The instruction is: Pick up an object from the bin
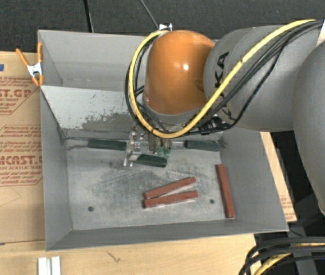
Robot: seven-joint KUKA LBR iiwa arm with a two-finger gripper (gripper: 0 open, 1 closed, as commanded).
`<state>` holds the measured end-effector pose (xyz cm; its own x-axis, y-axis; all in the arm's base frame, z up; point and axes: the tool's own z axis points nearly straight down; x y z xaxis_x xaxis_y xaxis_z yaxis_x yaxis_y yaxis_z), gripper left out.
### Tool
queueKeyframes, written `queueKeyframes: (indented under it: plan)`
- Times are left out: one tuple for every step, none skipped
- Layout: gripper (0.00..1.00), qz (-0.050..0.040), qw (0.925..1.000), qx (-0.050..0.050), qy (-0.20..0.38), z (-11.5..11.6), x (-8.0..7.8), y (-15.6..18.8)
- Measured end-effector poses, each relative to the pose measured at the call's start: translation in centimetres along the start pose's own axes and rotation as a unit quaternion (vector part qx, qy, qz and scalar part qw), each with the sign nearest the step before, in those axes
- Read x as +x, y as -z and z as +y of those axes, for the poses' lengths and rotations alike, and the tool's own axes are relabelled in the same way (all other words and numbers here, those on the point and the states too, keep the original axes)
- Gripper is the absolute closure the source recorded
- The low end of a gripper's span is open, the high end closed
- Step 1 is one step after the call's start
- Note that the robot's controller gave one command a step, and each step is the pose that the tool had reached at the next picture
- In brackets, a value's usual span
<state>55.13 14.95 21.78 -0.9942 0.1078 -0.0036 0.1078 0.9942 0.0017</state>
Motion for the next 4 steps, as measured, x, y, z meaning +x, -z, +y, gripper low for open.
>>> queueKeyframes:
  plan:
    - [0.0, 0.0021, 1.0, 0.001, 0.0, -0.6, 0.3, -7.9]
    - [0.0, 0.0016, 1.0, 0.0, 0.0, -0.6, 0.3, -7.8]
    - [1.0, -0.0015, 0.999, -0.002, 0.044, -2.9, 3.0, -14.2]
    - [1.0, -0.0015, 0.999, -0.002, 0.044, -2.9, 3.0, -14.2]
